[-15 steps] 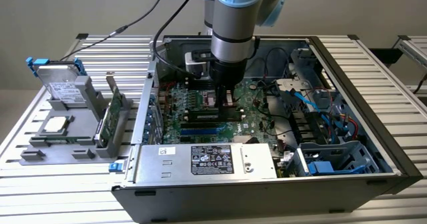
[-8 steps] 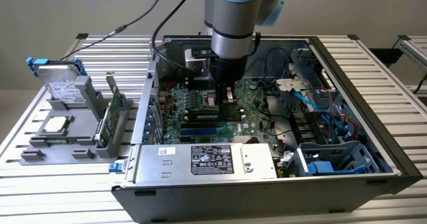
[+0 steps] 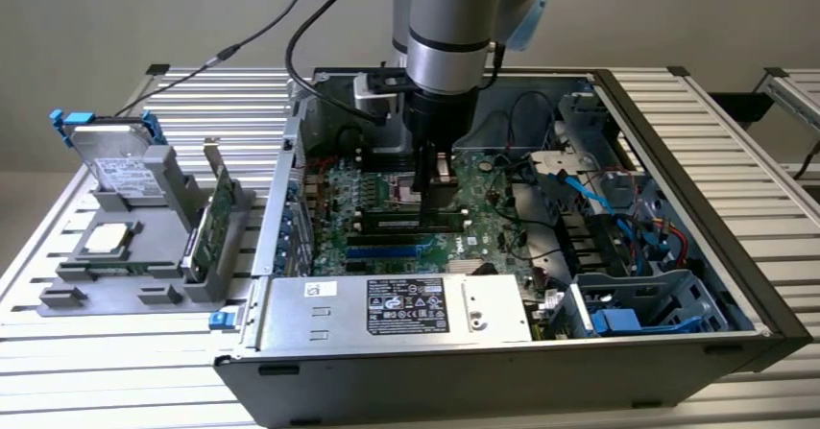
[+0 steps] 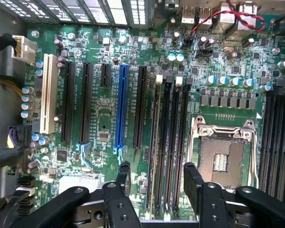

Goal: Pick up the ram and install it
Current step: 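Insert the ram into the slot, then press down the ram until it locks into place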

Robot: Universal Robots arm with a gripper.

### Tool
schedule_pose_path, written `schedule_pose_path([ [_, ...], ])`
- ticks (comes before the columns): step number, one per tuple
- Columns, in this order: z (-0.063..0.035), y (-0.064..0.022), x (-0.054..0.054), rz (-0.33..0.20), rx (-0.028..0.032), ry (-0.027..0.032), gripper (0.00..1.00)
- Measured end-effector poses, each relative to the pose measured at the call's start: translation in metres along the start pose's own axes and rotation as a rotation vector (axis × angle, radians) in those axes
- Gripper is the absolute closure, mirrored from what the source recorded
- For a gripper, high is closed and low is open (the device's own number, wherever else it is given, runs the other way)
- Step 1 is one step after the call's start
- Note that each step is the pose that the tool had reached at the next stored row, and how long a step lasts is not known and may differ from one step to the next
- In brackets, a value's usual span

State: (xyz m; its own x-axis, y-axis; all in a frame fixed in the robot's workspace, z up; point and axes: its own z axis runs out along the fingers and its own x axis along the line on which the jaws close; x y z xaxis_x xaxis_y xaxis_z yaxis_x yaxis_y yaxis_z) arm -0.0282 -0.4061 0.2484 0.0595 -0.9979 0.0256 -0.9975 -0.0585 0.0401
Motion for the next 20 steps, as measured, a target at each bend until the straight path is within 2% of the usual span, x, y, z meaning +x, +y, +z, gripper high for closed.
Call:
schedule_pose_path([
  [1, -0.0008, 0.0, 0.0, 0.0, 0.0, 0.0, 0.45],
  [2, -0.0011, 0.0, 0.0, 0.0, 0.0001, -0.0002, 0.51],
  [3, -0.0011, 0.0, 0.0, 0.0, 0.0002, -0.0004, 0.51],
  [6, -0.0012, 0.0, 0.0, 0.0, 0.0, 0.0, 0.7],
  [7, -0.0012, 0.0, 0.0, 0.0, 0.0, 0.0, 0.7],
  [10, -0.0012, 0.0, 0.0, 0.0, 0.0, 0.0, 0.87],
  [11, -0.0012, 0.0, 0.0, 0.0, 0.0, -0.0001, 0.9],
  [20, -0.0012, 0.0, 0.0, 0.0, 0.0, -0.0001, 0.9],
])
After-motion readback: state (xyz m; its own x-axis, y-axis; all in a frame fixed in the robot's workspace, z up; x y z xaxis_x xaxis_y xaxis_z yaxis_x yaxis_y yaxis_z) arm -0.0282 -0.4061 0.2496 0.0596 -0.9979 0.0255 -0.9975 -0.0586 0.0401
